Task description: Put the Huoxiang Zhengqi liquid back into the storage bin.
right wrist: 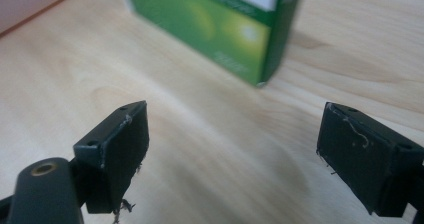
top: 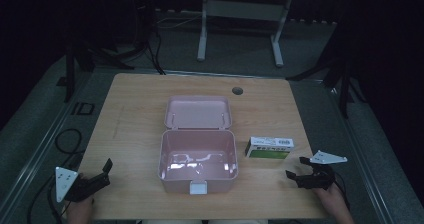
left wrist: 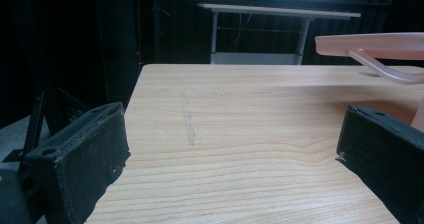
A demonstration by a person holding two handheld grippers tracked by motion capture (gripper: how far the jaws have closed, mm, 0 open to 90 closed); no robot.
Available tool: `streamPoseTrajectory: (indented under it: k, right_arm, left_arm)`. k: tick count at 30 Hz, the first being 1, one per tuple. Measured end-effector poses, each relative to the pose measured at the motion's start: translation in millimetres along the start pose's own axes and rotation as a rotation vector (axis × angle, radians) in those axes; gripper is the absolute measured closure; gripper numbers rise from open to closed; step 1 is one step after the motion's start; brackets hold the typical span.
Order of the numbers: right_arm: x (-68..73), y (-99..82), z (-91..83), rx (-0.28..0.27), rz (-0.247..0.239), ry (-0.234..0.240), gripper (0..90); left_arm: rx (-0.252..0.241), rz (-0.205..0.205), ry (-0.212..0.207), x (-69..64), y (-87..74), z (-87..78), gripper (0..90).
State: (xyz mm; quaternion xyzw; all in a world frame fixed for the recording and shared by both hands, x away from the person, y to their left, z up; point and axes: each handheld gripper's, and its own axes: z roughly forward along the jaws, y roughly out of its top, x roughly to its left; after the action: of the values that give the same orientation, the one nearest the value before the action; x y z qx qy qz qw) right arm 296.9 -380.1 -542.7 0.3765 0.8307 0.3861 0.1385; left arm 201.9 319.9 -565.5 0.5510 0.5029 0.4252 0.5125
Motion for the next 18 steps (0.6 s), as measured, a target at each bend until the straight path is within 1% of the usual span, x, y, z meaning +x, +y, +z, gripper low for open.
streamPoseTrajectory:
  k: [2,3,6,8,9,10,11,12,15,16,17,18]
  right_arm:
    - [0.8,2.6,-0.6,0.029,-0.035,0.022,13.0]
    - [1.2,4.0,-0.8,0.049,-0.052,0.04,13.1]
    - [2.6,9.4,-1.5,0.118,-0.112,0.069,13.5]
    - [3.3,13.3,-1.9,0.16,-0.131,0.088,13.5]
    - [3.6,14.7,-2.0,0.173,-0.139,0.09,13.6]
    - [4.0,17.2,-1.8,0.204,-0.151,0.102,13.6]
    - [4.6,18.9,-1.8,0.224,-0.164,0.098,13.5]
    - [5.7,21.7,-2.0,0.251,-0.19,0.08,13.6]
    - [6.9,28.5,-2.6,0.322,-0.217,0.084,13.5]
    - [7.3,31.8,-2.9,0.361,-0.224,0.083,13.3]
    - [7.4,33.5,-2.6,0.38,-0.23,0.083,13.3]
    - [7.6,36.1,-2.5,0.414,-0.233,0.086,13.2]
  left_arm:
    - [-0.001,0.0,-0.001,0.0,0.0,0.0,0.3]
    - [-0.001,0.0,-0.002,0.0,0.0,-0.1,0.3]
    - [-0.001,0.0,-0.005,0.1,0.0,-0.1,0.3]
    - [0.0,0.0,-0.006,0.1,0.0,0.0,0.3]
    - [0.0,0.0,-0.006,0.1,0.0,0.0,0.3]
    - [0.0,-0.001,-0.007,0.1,0.0,0.0,0.4]
    - [-0.001,0.0,-0.007,0.1,0.0,-0.1,0.3]
    - [-0.001,-0.001,-0.008,0.1,-0.1,-0.1,0.3]
    - [-0.002,-0.002,-0.011,0.0,-0.1,-0.2,0.3]
    - [-0.001,-0.002,-0.01,0.0,-0.1,-0.1,0.4]
    - [-0.001,-0.002,-0.01,0.1,0.0,-0.1,0.3]
    - [-0.001,-0.003,-0.011,0.1,0.0,-0.1,0.3]
